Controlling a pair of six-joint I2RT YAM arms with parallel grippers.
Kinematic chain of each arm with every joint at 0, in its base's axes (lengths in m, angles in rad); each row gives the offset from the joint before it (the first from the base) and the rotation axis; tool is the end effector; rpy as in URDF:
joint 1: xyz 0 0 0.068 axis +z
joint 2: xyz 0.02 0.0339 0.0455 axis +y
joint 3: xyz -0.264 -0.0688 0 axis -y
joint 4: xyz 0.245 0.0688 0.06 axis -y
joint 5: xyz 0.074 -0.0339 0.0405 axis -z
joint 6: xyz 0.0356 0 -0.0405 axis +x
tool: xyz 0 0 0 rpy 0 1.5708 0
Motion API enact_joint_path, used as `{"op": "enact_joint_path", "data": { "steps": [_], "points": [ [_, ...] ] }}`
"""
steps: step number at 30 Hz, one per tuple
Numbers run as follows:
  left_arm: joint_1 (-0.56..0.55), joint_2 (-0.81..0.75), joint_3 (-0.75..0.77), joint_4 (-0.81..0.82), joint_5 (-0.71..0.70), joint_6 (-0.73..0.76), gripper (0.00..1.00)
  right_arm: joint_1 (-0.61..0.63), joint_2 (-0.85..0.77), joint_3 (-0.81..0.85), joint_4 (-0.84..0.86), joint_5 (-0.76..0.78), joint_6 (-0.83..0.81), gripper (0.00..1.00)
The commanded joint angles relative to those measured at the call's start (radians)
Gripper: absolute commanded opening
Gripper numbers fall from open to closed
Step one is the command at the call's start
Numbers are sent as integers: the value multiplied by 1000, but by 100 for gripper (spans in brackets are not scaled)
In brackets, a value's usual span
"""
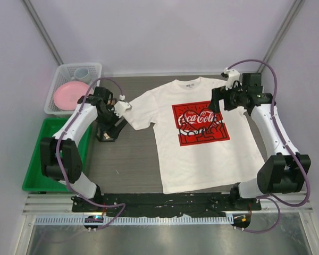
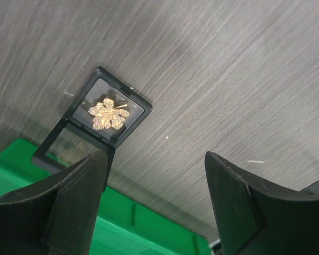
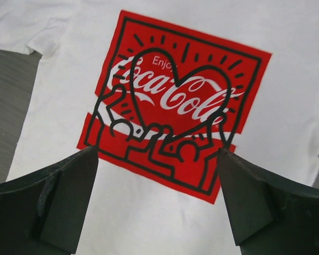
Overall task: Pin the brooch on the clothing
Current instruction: Pick up the brooch from the bin.
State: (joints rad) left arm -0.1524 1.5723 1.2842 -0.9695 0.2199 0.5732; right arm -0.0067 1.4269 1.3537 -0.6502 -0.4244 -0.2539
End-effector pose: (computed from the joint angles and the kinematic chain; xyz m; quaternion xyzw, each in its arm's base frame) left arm 0.3011 -0.0541 0.2620 0.3644 0.9118 -0.0736 0.1742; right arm 0.3108 0.0126 0.3462 -0.1958 0.8737 0.1381 0.4234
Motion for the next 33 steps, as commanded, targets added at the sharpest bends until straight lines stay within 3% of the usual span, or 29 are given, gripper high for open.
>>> {"op": "enact_joint_path", "data": {
  "steps": [1, 7, 16, 20, 33],
  "points": [
    [5, 64, 55, -84, 13, 186, 76, 39, -48, -65, 24, -63, 94, 97],
    [4, 221, 173, -132, -36, 247, 59, 45, -52, -80, 12, -103, 111, 97],
    [11, 301, 164, -58, -154, 294, 63, 53, -33, -67, -3, -114, 116, 97],
    [22, 311, 144, -18, -175, 310, 70, 54, -23, -65, -3, -120, 120, 97],
    [30, 368, 124, 6, -160, 324, 63, 59, -2, -36, -25, -99, 111, 97]
  ]
}}
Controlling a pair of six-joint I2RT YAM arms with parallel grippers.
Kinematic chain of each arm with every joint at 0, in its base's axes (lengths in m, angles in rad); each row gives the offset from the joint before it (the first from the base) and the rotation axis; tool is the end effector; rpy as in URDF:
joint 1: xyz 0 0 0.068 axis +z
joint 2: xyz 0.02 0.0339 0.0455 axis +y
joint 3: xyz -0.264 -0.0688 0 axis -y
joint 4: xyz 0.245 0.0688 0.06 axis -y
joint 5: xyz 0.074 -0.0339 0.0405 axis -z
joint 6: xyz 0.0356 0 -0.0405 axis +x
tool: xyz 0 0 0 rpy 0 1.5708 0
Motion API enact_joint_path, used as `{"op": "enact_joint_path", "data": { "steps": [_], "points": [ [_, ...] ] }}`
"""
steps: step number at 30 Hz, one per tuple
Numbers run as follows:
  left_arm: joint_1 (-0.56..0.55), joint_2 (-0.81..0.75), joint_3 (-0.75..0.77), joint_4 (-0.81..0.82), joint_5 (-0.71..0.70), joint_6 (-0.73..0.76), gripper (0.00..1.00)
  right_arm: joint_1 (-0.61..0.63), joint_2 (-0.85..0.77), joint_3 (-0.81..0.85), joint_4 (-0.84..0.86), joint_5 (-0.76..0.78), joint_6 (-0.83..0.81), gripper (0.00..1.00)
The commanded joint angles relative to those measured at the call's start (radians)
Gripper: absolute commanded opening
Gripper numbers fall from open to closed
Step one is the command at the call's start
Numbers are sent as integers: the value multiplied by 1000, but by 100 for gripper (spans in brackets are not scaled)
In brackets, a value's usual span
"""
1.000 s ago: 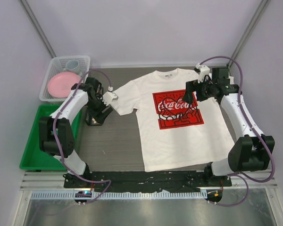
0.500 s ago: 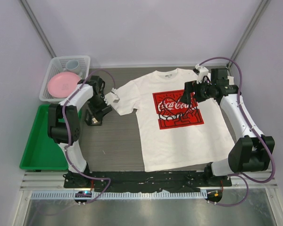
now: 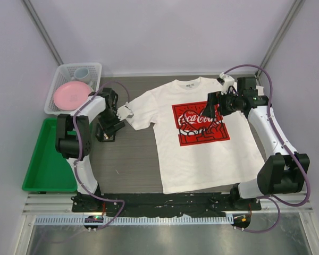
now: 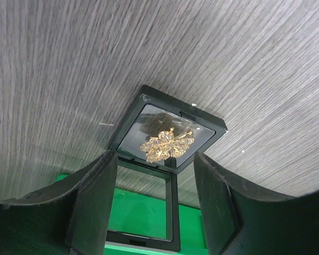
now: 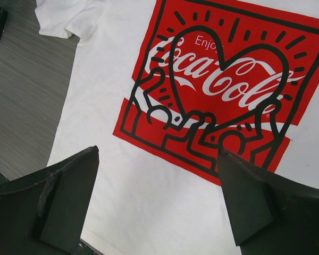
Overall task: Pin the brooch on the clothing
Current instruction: Pick up the brooch from the bin.
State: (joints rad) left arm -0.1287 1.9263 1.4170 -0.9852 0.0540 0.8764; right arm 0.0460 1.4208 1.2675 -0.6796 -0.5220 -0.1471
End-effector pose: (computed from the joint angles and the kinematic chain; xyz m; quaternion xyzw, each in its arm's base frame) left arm 0.3601 -0.0485 0.1847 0.4820 0.8749 -0.0112 0.0453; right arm 0.3012 0.0316 0.3188 -0.1795 0.8880 0.2228 0.3601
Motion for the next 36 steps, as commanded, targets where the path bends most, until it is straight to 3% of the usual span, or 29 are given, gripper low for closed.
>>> {"op": "enact_joint_path", "data": {
  "steps": [1, 12, 14, 24, 32, 33, 36],
  "points": [
    [6, 17, -13, 23, 4, 21, 62, 6, 4, 52, 5, -1, 3, 97],
    [6, 33, -58, 63, 18, 6, 52, 6, 21, 67, -1, 10, -2, 97],
    [6, 27, -67, 72, 20, 1, 45, 6, 23, 70, -1, 10, -2, 97],
    [6, -64, -69, 42, 40, -14, 29, 5, 15, 72, 2, 7, -3, 98],
    [6, -85, 5, -35, 70, -22, 9, 6, 6, 73, 11, 10, -3, 97],
    [6, -87, 14, -58, 81, -22, 3, 8, 4, 72, 11, 10, -3, 98],
    [6, -85, 37, -85, 93, -24, 0, 6, 0, 66, 14, 11, -9, 97]
  ]
}}
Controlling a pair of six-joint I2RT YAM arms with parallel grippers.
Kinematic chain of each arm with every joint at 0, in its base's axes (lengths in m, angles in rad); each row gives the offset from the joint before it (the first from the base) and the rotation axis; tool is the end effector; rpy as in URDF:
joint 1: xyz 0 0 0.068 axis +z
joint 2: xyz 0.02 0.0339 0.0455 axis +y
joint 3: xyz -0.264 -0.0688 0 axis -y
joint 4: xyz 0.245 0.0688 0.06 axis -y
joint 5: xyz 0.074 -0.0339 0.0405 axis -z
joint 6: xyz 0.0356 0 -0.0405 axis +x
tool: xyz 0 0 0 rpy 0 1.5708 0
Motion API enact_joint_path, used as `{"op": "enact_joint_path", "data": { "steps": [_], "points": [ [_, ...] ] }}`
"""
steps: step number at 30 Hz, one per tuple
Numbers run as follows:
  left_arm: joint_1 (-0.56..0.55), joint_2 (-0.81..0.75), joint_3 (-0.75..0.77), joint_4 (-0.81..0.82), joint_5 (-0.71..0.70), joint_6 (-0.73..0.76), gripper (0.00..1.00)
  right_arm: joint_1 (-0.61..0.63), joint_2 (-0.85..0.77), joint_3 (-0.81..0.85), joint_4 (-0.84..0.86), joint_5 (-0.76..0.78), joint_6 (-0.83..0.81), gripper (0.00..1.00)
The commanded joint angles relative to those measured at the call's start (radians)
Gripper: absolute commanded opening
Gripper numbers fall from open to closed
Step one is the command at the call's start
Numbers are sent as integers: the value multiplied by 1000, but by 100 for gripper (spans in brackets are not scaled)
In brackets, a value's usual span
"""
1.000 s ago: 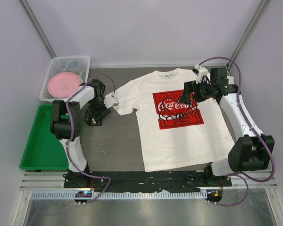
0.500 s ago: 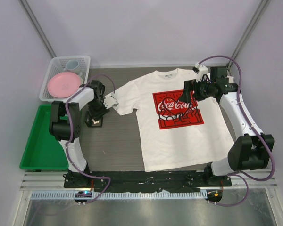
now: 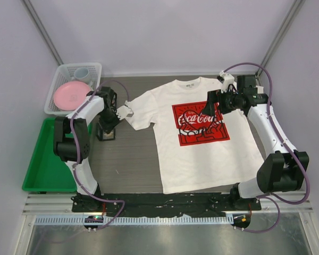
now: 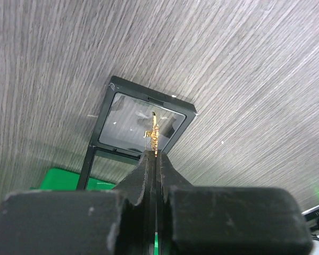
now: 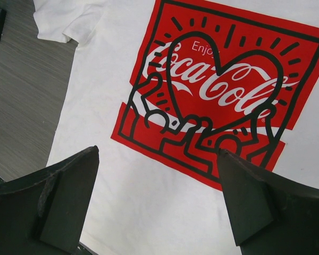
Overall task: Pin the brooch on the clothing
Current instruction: Pick up the brooch from the bin, then pass from the left arm to the right
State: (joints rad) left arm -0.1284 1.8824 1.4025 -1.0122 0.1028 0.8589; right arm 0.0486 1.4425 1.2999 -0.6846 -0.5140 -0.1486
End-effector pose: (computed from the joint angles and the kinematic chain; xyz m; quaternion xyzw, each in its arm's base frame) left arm 0.3512 -0.0490 0.1958 0.4746 0.8778 -0.0339 0.0550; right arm 0.3071 0.0325 0.3226 -0.1806 0.8876 0.2190 0.3628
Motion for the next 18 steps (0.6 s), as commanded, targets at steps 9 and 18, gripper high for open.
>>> {"op": "enact_joint_path", "data": {
  "steps": [9, 18],
  "points": [
    [7, -144, 125, -91, 133, -31, 0, 4, -56, 1, 98, 25, 87, 98],
    [-177, -651, -66, 209, 275, 87, 0, 11, 4, 59, 73, -359, 204, 96]
  ]
}}
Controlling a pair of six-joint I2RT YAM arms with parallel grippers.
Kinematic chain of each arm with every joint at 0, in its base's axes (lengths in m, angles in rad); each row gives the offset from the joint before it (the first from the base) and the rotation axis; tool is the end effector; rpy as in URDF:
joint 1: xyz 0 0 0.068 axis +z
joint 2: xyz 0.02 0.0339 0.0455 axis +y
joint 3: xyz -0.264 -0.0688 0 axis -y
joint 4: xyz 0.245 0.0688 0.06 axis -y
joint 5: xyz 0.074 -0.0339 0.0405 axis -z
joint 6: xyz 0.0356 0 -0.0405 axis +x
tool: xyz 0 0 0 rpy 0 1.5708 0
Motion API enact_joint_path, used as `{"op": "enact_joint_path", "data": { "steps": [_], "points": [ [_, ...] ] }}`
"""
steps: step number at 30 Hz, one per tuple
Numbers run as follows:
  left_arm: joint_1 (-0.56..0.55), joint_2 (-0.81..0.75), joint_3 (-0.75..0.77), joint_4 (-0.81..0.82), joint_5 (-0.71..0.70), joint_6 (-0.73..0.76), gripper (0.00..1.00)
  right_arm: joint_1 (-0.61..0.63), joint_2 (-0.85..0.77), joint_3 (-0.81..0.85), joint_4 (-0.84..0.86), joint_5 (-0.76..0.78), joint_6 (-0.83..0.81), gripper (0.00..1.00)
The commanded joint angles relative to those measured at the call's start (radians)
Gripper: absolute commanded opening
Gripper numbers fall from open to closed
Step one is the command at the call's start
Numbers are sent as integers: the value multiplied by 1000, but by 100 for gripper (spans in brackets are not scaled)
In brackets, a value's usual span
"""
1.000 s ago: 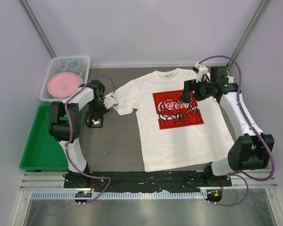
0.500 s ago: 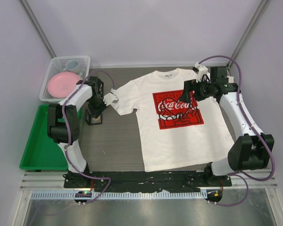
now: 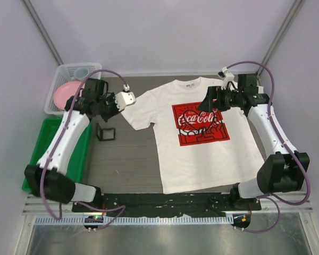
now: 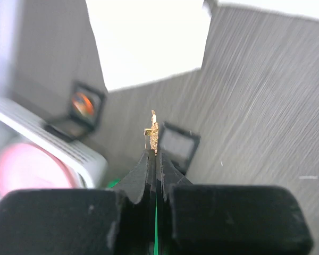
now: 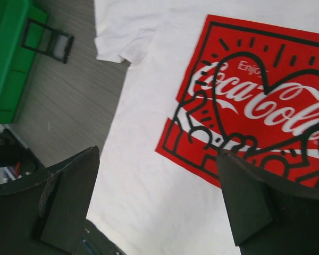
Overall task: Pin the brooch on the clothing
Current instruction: Pass from the left arm to the right
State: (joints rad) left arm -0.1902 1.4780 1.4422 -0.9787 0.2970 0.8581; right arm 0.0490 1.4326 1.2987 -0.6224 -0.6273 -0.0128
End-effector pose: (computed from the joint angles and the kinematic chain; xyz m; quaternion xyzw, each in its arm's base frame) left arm 0.2922 -0.0669 0.3358 0.5111 0.8030 -0.0454 0.3032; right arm 0.3078 0.0360 0.3312 -0.1491 0.8692 0.2901 0.3716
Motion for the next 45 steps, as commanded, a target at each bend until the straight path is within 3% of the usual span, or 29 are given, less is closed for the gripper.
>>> {"op": "enact_joint_path", "data": {
  "steps": [1, 3, 8, 16, 22, 31, 45],
  "points": [
    [-182, -292, -184, 220, 74, 137, 0, 15, 23, 68, -2, -279, 79, 96],
    [-250, -423, -274, 367, 42, 197, 0, 40, 38, 77, -7, -366, 111, 96],
    [-457, -568, -484, 595, -27, 421, 0, 127, 40, 56, 16, -498, 160, 96],
    [-670, -647, -612, 678, -42, 709, 0, 273, 3, -76, 248, -551, 391, 95],
    [-698, -665, -683, 733, -19, 820, 0, 330, 5, -160, 414, -589, 531, 89],
    [-727, -656, -678, 742, -2, 857, 0, 413, 20, -159, 489, -604, 560, 74],
    [-738, -665, -675, 735, 8, 874, 0, 443, 41, -159, 613, -591, 631, 49]
  ]
}}
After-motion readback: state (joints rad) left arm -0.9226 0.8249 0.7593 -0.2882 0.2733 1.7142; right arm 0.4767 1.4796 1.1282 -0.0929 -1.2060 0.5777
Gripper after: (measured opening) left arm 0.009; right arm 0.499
